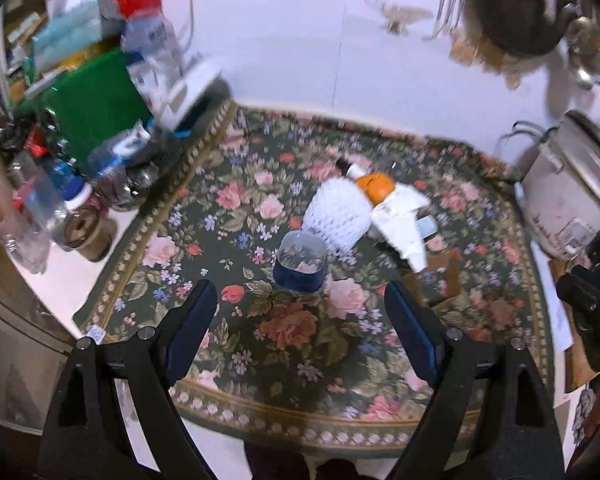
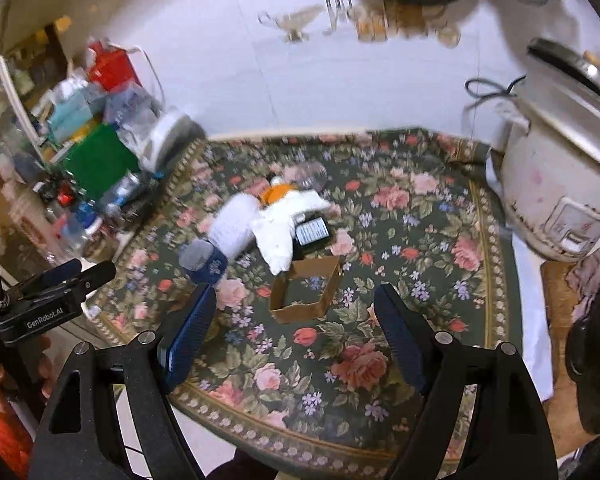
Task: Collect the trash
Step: 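Grasp the clear plastic container with the left tool while the right tool grasps the cardboard box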
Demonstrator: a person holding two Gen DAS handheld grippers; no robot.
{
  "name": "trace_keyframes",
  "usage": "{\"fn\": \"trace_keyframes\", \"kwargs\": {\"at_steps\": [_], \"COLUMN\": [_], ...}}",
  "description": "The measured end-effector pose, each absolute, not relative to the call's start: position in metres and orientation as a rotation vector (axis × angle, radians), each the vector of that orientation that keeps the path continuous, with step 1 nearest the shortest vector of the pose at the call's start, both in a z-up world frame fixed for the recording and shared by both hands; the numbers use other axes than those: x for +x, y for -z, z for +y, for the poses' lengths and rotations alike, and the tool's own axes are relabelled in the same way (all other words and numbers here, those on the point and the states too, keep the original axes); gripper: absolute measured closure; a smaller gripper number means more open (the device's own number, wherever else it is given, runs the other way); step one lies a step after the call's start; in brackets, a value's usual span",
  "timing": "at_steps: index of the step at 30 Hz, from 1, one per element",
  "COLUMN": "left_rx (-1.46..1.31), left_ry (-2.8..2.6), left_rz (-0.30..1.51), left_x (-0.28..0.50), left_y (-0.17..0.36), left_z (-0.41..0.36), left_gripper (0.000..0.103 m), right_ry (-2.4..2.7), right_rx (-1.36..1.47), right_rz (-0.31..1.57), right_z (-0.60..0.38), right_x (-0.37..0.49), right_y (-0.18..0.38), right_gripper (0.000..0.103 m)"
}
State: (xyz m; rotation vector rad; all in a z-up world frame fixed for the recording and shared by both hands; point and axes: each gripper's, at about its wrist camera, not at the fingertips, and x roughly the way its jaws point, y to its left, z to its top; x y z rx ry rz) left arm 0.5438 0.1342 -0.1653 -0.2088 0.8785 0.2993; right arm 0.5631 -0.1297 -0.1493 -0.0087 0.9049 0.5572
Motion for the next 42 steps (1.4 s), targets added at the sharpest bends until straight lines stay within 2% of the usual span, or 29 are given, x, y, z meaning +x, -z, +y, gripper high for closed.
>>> {"fn": "trace_keyframes", "kwargs": {"at_steps": [10,18,24,26,27,32,42], "left_rx": [-0.155,-0.101,-0.064,-0.081,-0.090,-0.124,-0.160], "left_ry": [-0.149,-0.043,-0.028,-0.014,-0.007,-0.014,-0.072], "left_rz": [1.077,1.169,1.190,1.191,1.193,1.180,1.095], "left_x": [0.624,0.666,0.675,0.676,0.677,0.674,0.638], "left_y": [0.237,0.275,0.284,0.284,0.285,0.283,0.247], "left_z": [0.172,0.176,0.177,0.178,0.178,0.177,0.149], "left_gripper": [0.018,0.020,0.030,0.037,0.043,0.043,0.043], "right_ry": [-0.478,-0.403,-0.338,-0.343,-0.351,-0.362,-0.366], "right_rx": [0.056,0.080,0.056,0.049,0.050,0.090,0.065], "right_rz": [1.183,1.279,1.237,1.214,1.210,1.199,1.133], "right_z": [-0.088,-0.067,-0.065,-0.066,-0.067,-0.079,-0.122], "right_x": [0.605,0.625,0.633,0.633,0.633,0.631,0.609], "right_y": [0.228,0.269,0.273,0.270,0.270,0.268,0.240], "right_gripper": [0.024,0.024,0.025,0.039,0.040,0.046,0.047]}}
